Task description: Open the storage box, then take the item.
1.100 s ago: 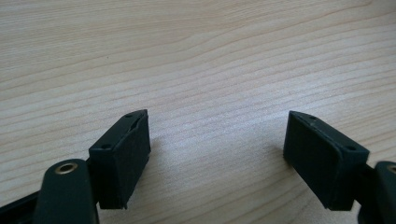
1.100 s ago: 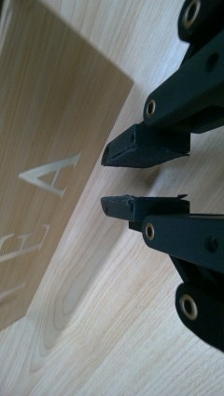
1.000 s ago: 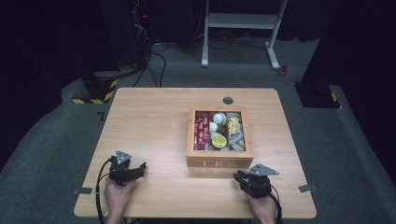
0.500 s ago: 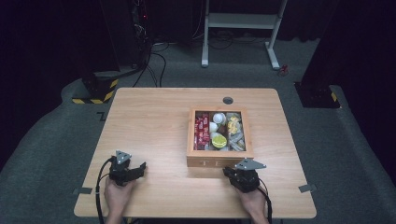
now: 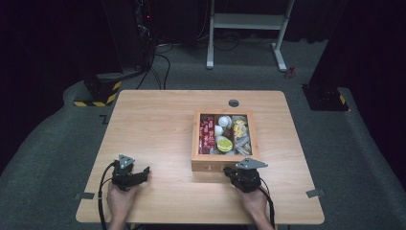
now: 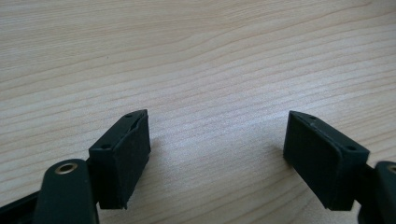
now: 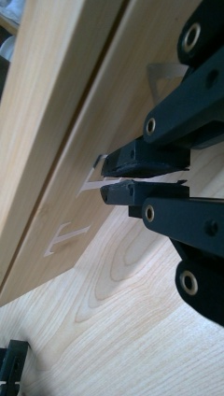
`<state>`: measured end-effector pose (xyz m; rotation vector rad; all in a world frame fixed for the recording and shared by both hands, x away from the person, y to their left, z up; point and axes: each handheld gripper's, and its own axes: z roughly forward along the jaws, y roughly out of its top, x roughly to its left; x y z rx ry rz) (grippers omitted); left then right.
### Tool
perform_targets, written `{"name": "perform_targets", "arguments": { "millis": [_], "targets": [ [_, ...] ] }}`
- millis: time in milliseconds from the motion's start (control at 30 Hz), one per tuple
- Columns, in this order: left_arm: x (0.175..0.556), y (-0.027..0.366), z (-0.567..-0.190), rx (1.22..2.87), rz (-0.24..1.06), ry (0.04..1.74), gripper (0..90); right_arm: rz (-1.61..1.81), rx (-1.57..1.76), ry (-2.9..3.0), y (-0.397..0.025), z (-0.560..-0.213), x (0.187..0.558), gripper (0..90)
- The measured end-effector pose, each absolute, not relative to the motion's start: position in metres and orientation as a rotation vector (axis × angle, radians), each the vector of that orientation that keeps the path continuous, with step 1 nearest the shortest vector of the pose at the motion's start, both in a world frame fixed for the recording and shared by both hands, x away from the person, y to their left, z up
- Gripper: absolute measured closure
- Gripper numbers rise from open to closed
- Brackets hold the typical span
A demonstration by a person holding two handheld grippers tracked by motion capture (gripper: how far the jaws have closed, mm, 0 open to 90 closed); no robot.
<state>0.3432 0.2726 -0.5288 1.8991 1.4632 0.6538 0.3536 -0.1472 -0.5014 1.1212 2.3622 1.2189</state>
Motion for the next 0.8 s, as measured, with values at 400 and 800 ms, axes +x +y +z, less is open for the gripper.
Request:
{"name": "perform_targets", "arguments": {
  "millis": [400, 800],
  "targets": [
    [0.343, 0.273, -0.529, 1.899, 0.654, 1.463, 23.0, 1.254, 1.119, 2.356, -0.148, -0.495, 0.356, 88.1],
    [0.343, 0.272, -0.529, 1.896, 0.654, 1.464, 23.0, 1.296, 1.095, 2.327, -0.146, -0.481, 0.356, 89.7]
  ]
}}
